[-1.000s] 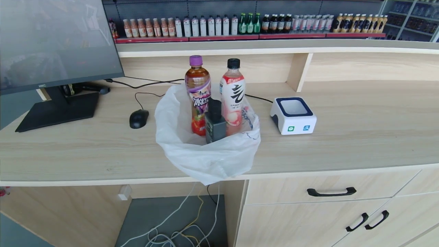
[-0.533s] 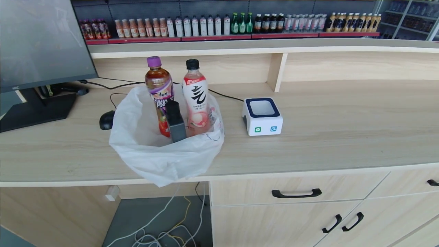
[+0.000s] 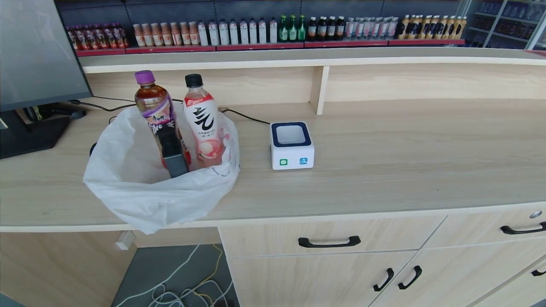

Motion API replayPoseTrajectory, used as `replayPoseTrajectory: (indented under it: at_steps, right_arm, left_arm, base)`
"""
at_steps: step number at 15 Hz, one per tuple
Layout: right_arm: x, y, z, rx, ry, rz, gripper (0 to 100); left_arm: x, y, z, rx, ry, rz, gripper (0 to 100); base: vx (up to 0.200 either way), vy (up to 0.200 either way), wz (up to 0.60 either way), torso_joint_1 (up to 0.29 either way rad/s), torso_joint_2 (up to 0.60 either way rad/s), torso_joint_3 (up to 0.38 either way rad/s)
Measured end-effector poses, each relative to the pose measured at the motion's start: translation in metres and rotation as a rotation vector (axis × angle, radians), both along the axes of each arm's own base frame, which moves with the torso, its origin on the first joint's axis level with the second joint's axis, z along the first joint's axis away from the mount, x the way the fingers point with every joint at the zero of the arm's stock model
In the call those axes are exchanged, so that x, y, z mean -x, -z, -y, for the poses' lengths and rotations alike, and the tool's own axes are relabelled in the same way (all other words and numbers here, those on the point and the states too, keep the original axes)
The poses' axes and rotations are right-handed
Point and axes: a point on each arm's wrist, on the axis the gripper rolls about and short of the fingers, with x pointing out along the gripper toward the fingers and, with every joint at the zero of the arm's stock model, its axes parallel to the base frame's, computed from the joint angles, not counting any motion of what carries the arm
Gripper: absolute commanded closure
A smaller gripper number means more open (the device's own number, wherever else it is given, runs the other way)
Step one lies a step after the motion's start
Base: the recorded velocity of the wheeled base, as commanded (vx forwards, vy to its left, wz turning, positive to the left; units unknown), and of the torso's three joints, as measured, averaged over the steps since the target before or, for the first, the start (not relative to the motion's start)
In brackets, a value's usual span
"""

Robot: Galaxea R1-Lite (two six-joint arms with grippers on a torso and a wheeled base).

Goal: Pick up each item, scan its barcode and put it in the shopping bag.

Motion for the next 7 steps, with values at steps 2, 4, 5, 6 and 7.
replayPoseTrajectory:
  at_steps: [2,4,5,6,7]
  right_arm:
    - [0.0000,0.0001,0.0000,-0.001,-0.002,-0.001,0]
    - [0.0000,0.0000,0.0000,0.000,0.000,0.000,0]
    - [0.0000,0.0000,0.0000,0.000,0.000,0.000,0]
    - [0.0000,0.0001,0.0001,0.000,-0.001,-0.001,0]
    - [0.0000,0.0001,0.0000,0.000,-0.001,-0.001,0]
  left_arm:
    - [0.0000,-0.0001,0.0000,0.000,0.001,0.001,0]
    - [0.0000,-0.0001,0.0000,0.000,0.001,0.001,0]
    - [0.0000,-0.0001,0.0000,0.000,0.000,0.001,0]
    - [0.0000,-0.0001,0.0000,0.000,0.000,0.001,0]
    - [0.0000,-0.0001,0.0000,-0.002,-0.001,0.001,0]
  base:
    - [0.000,0.000,0.00,0.000,0.00,0.000]
    - [0.000,0.000,0.00,0.000,0.00,0.000]
    - [0.000,0.000,0.00,0.000,0.00,0.000]
    - [0.000,0.000,0.00,0.000,0.00,0.000]
    - [0.000,0.000,0.00,0.000,0.00,0.000]
